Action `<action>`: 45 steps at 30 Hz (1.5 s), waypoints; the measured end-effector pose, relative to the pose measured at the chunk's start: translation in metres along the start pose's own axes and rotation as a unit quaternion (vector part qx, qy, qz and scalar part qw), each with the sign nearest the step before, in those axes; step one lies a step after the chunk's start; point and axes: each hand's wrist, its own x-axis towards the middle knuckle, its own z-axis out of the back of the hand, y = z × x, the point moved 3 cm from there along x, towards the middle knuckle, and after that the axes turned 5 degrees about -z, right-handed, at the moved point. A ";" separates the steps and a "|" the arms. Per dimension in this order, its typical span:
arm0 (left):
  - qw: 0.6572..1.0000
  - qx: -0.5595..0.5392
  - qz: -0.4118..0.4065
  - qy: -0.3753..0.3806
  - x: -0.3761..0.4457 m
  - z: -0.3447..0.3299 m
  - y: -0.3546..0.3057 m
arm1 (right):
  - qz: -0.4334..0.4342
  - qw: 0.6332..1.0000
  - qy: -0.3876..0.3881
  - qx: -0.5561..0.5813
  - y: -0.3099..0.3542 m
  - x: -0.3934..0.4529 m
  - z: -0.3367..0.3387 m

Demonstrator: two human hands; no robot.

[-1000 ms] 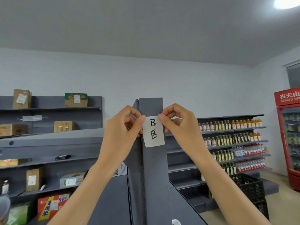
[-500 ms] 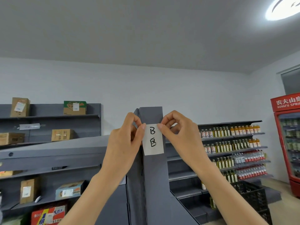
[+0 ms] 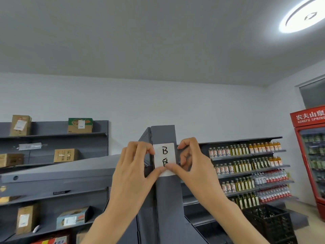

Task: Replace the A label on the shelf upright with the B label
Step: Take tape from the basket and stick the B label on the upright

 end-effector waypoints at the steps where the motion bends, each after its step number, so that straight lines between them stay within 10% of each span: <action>1: 1.000 0.006 -0.009 0.001 -0.003 -0.001 0.001 | 0.001 1.000 -0.003 -0.009 -0.004 -0.005 -0.001; 9: 0.973 0.195 -0.110 0.058 -0.016 -0.027 -0.004 | 0.162 0.984 -0.019 -0.071 -0.004 -0.028 -0.030; 18: 0.962 0.244 -0.086 0.089 -0.025 -0.034 0.004 | 0.152 0.983 0.009 -0.104 -0.017 -0.028 -0.049; 31: 0.959 0.259 -0.043 0.109 -0.032 -0.019 0.013 | -0.048 0.995 -0.028 0.082 -0.024 -0.023 -0.037; 36: 0.965 0.239 -0.030 0.105 -0.030 -0.017 0.006 | 0.062 0.997 0.025 -0.045 -0.015 -0.016 -0.031; 45: 0.945 0.291 -0.071 0.135 -0.027 -0.011 0.012 | -0.085 0.994 0.075 0.001 -0.030 0.011 0.014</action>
